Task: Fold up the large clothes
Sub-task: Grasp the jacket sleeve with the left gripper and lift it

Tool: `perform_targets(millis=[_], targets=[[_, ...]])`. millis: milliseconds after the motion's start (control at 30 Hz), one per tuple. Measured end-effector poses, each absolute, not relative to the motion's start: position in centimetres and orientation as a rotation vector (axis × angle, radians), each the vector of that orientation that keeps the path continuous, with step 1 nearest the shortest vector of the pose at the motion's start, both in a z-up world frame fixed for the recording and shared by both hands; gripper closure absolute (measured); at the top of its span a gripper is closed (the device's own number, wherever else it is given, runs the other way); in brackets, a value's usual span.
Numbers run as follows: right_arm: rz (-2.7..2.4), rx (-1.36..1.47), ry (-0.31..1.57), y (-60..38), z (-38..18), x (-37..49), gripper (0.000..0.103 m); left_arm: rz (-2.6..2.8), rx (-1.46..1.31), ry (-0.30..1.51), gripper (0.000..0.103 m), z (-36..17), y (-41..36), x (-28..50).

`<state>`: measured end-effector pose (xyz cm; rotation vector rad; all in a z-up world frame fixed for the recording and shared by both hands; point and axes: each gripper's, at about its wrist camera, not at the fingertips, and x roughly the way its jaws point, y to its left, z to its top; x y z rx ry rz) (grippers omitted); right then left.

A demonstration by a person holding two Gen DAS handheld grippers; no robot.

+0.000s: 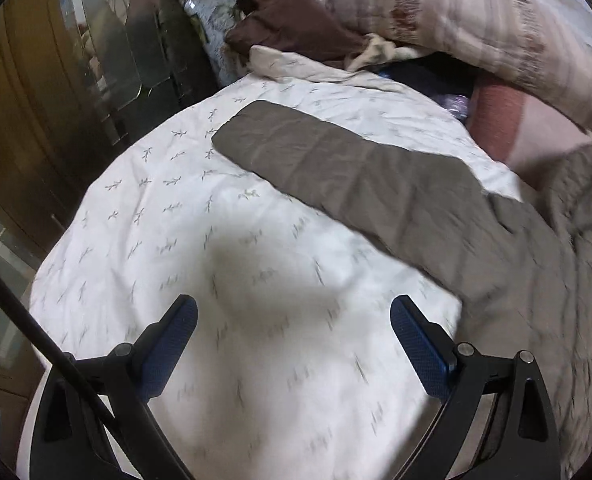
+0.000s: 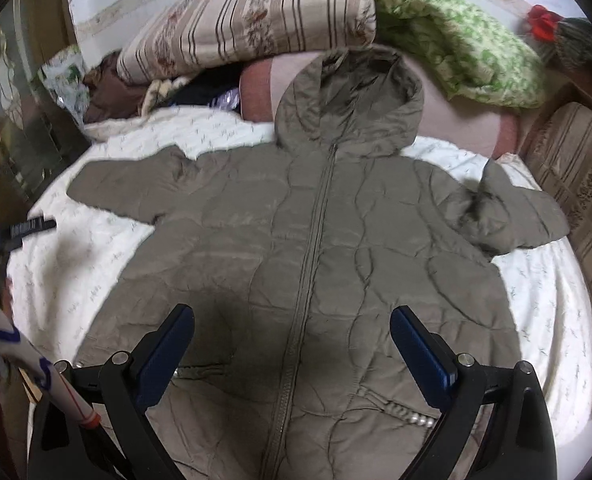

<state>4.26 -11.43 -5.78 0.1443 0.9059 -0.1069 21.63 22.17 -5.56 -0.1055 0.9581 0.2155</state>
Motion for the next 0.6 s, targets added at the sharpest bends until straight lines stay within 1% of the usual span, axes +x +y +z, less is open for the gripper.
perform_targets(millis=[167,333,500,600], targets=[[-0.148,0.098,0.971,-11.5,-9.0,5.8,0.003,0.252,-0.146,0.959,0.006,-7.9,25.2,27.2],[-0.167,0.09,1.003,-11.7,-10.6,7.0,0.003,0.226,-0.255,1.001,0.006,-10.5,28.0,32.1],[-0.185,0.059,1.026,-11.4,-11.9,8.6,0.003,0.159,-0.488,1.044,0.006,-13.4,31.3,37.0],[-0.189,0.063,1.032,-11.6,-12.5,9.4,0.003,0.125,-0.634,1.031,0.006,-14.8,32.9,38.8]])
